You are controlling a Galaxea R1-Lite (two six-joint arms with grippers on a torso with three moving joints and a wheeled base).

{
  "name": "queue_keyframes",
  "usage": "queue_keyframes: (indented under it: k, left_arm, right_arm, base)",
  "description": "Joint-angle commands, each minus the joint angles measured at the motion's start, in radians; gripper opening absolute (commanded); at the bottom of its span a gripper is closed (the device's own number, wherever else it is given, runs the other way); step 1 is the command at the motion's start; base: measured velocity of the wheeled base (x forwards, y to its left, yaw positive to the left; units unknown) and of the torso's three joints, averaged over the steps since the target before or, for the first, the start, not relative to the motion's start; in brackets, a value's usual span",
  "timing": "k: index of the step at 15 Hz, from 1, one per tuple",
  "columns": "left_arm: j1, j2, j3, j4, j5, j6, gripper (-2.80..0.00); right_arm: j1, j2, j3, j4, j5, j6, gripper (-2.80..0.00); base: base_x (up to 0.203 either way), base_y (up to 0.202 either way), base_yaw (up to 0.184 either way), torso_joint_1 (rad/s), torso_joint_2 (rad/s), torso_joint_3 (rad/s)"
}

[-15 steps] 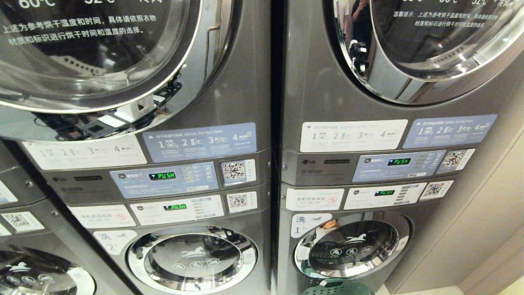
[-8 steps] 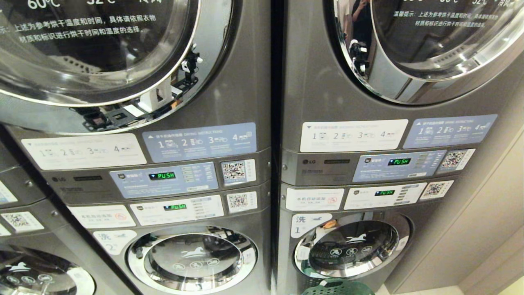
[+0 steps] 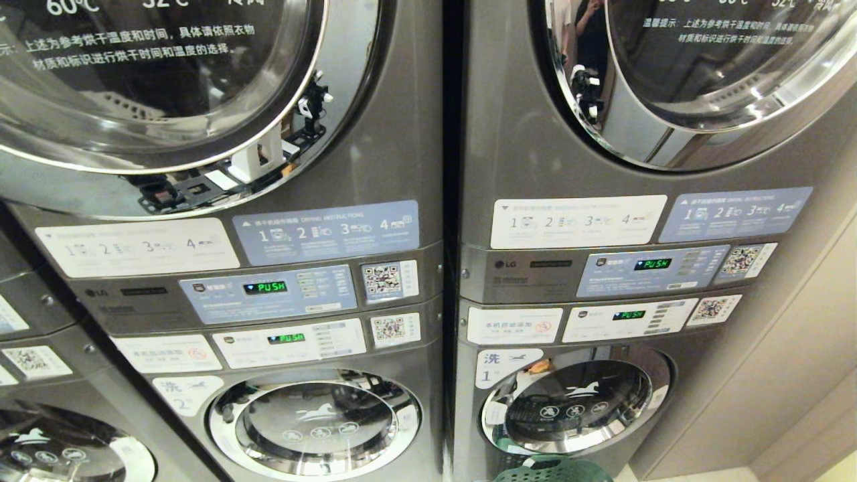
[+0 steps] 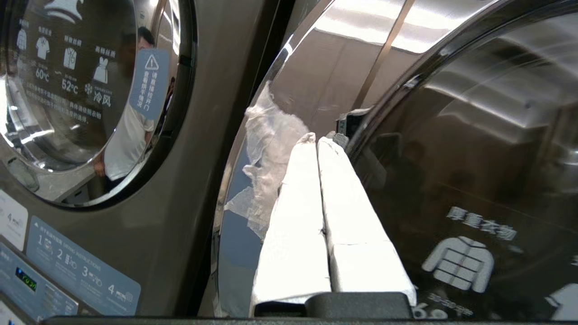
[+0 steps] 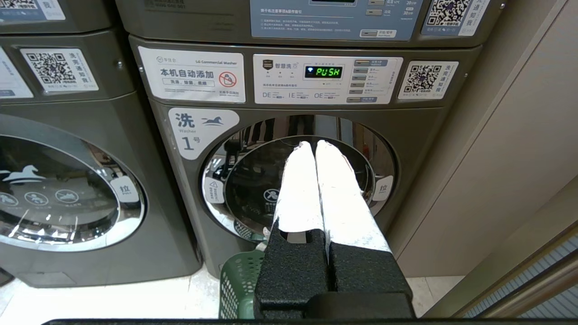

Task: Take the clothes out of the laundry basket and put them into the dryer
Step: Close the dryer

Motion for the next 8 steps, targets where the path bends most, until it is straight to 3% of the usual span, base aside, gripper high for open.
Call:
queue_keyframes:
  k: [1, 8]
  left_arm:
    - [0.006, 0.036, -0.001, -0.003, -0.002, -0.011, -2.8]
    - [0.1, 0.137, -0.036, -0.006, -0.062, -0.059, -2.8]
  right_arm:
    - [0.0, 0.0, 0.002, 0.0, 0.001, -0.001, -2.8]
    - [0.0, 0.001, 0.002, 0.0, 0.001, -0.001, -2.8]
  base:
    - [0.0, 0.0, 0.0, 0.0, 0.0, 0.0]
    - [0.0, 0.0, 0.0, 0.0, 0.0, 0.0]
